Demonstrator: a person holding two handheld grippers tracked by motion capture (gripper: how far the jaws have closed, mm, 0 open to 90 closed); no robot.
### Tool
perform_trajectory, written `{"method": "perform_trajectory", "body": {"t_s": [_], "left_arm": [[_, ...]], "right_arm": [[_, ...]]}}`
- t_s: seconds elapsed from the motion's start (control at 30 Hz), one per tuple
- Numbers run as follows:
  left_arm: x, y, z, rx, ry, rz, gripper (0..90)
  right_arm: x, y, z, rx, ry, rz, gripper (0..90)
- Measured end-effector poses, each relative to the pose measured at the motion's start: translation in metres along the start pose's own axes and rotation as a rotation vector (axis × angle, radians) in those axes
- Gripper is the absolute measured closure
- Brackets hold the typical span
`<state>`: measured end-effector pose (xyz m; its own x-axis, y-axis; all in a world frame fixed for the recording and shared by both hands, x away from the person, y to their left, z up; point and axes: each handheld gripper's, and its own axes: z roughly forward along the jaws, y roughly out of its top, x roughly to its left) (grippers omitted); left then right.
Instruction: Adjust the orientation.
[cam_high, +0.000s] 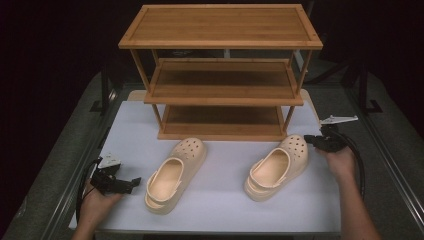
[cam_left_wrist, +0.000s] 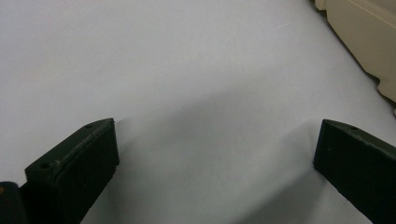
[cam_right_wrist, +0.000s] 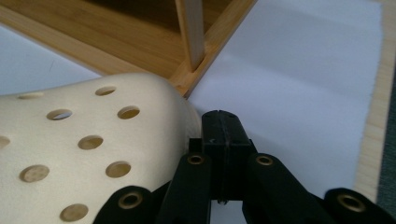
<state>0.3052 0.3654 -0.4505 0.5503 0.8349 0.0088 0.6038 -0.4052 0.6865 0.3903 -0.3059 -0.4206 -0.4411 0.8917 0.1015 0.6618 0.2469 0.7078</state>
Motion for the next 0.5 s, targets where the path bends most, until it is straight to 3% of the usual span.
{"method": "perform_trajectory", "body": {"t_s": [0.2,0.5], "left_arm": [[0.0,0.0,0.0,0.0,0.0,0.0,0.0],[0.0,0.0,0.0,-0.003,0.0,0.0,0.0]], "right_arm": [[0.005,-0.001,0.001,-0.003,0.006,0.009,89.8],[0.029,0.002,0.008,-0.007,0.033,-0.019,89.8]]}}
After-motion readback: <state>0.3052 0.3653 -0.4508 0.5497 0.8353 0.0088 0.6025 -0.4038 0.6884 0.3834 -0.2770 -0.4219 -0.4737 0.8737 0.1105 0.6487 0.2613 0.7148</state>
